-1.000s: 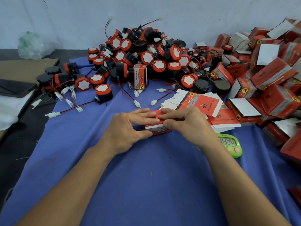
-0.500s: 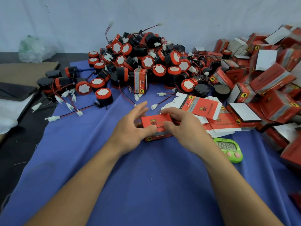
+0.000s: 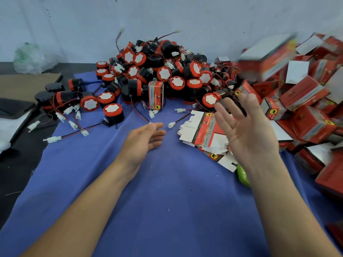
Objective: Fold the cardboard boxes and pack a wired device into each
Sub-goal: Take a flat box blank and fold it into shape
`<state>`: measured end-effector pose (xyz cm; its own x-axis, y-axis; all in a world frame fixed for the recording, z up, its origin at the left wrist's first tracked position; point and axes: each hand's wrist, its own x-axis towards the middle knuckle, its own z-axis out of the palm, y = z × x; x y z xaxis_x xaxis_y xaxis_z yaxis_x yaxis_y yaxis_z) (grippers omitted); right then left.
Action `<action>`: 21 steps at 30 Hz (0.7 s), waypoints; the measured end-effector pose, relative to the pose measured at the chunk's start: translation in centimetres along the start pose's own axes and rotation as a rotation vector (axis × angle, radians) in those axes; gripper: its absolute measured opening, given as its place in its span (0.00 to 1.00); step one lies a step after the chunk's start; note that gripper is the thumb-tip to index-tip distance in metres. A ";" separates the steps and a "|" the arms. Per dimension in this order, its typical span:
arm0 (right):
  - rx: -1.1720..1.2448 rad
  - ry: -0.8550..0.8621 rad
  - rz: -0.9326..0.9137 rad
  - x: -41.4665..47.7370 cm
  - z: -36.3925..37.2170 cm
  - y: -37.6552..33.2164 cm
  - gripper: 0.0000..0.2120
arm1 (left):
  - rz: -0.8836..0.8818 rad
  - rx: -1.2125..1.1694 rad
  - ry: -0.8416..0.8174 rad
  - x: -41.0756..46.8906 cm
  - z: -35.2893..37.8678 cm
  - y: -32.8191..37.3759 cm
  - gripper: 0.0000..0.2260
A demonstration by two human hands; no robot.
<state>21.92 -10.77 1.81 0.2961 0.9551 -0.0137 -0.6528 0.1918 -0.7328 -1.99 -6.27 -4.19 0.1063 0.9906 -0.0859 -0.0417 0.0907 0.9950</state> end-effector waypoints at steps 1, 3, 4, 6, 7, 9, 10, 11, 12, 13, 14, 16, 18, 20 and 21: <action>-0.129 0.037 -0.042 0.2 -0.3 0.0 0.32 | 0.010 0.026 0.004 -0.1 0.1 0.0 0.12; -0.612 0.130 -0.183 0.4 -0.8 0.7 0.32 | 0.024 0.088 0.008 -0.1 0.2 -0.1 0.10; -0.894 0.166 -0.264 0.6 -1.1 1.2 0.32 | 0.028 0.113 0.009 -0.2 0.3 0.0 0.10; -1.415 0.137 -0.346 1.0 -1.3 2.3 0.35 | 0.031 0.147 0.004 -0.3 0.4 0.0 0.10; -1.628 0.074 -0.320 1.3 -1.4 2.8 0.39 | 0.033 0.157 0.000 -0.3 0.4 0.0 0.10; -1.938 -0.101 -0.175 1.6 -1.1 4.0 0.47 | 0.043 0.176 -0.004 -0.3 0.3 0.0 0.10; -2.034 -0.168 -0.119 1.4 -1.0 4.6 0.47 | 0.048 0.182 -0.009 -0.3 0.3 -0.1 0.10; -2.095 -0.204 -0.114 1.2 -1.0 5.1 0.46 | 0.050 0.182 -0.017 -0.2 0.3 -0.1 0.10; -2.124 -0.209 -0.158 0.9 -0.8 5.3 0.41 | 0.050 0.181 -0.025 -0.2 0.2 -0.2 0.10; -2.129 -0.202 -0.228 0.6 -0.7 5.3 0.34 | 0.048 0.175 -0.031 -0.2 0.2 -0.1 0.10; -2.111 -0.203 -0.302 0.2 -0.4 5.1 0.27 | 0.045 0.166 -0.028 -0.2 0.2 -0.1 0.10; -1.974 -0.254 -0.406 -0.6 -0.1 5.0 0.15 | 0.040 0.135 0.005 -0.2 0.3 -0.1 0.11; -1.701 -0.254 -0.431 -1.4 0.1 4.9 0.08 | 0.089 0.161 0.044 -0.2 0.2 -0.1 0.18; -1.350 -0.230 -0.393 -1.8 0.3 4.6 0.06 | 0.208 0.270 0.057 -0.4 0.0 0.0 0.25; -1.218 -0.228 -0.384 -1.9 0.6 4.3 0.06 | 0.272 0.286 0.060 -0.5 0.0 0.2 0.25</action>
<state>18.14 -11.68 -0.93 0.1190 0.9249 0.3610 0.5325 0.2475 -0.8095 -2.07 -6.78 -3.95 0.0706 0.9795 0.1884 0.2188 -0.1995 0.9552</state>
